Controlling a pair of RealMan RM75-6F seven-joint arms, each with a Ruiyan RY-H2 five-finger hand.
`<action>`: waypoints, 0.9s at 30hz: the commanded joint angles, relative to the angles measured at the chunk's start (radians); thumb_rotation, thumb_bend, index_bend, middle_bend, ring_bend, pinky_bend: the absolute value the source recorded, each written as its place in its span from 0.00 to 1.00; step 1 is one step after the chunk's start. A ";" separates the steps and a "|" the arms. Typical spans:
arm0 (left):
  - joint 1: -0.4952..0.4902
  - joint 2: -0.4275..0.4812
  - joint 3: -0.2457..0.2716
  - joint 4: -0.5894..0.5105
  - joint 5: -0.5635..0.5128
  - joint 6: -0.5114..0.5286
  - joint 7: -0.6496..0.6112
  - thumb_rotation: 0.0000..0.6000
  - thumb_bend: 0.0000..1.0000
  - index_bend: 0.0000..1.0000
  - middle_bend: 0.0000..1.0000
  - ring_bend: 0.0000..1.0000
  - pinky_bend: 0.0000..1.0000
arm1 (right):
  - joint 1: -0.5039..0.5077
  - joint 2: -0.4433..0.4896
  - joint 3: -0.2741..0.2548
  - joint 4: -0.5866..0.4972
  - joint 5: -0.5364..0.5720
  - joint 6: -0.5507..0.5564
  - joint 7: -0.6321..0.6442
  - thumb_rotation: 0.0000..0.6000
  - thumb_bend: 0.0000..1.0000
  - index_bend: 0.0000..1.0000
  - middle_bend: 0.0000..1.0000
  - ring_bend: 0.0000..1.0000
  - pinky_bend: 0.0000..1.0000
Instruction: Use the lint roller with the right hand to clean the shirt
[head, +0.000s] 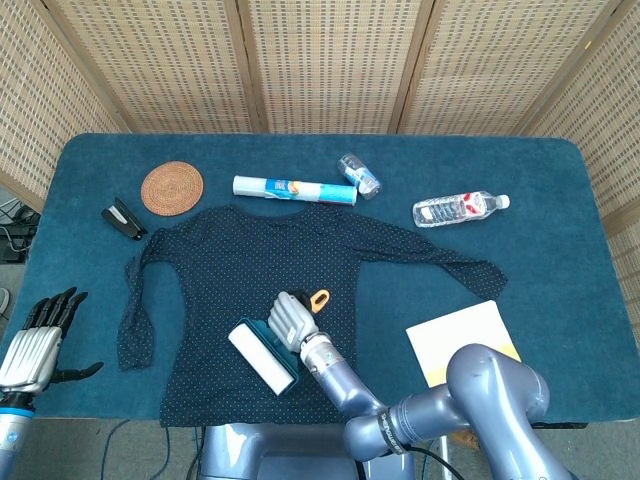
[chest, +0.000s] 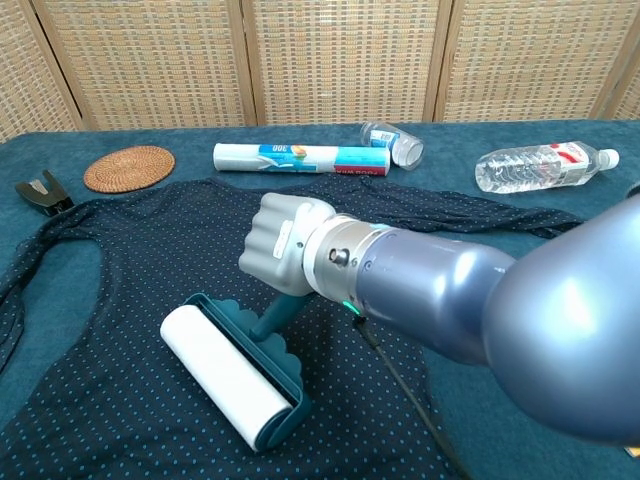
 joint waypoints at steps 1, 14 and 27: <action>-0.001 0.000 0.000 0.001 -0.001 -0.001 0.000 1.00 0.00 0.00 0.00 0.00 0.00 | 0.008 -0.006 -0.024 0.012 -0.030 0.016 -0.016 1.00 0.69 0.72 1.00 1.00 1.00; -0.004 -0.005 0.000 0.003 -0.004 -0.003 0.002 1.00 0.00 0.00 0.00 0.00 0.00 | -0.031 0.109 -0.143 0.137 -0.106 0.054 -0.078 1.00 0.69 0.72 1.00 1.00 1.00; -0.009 -0.014 0.000 0.008 -0.015 -0.012 0.016 1.00 0.00 0.00 0.00 0.00 0.00 | -0.083 0.151 -0.139 0.251 -0.133 0.005 -0.042 1.00 0.69 0.72 1.00 1.00 1.00</action>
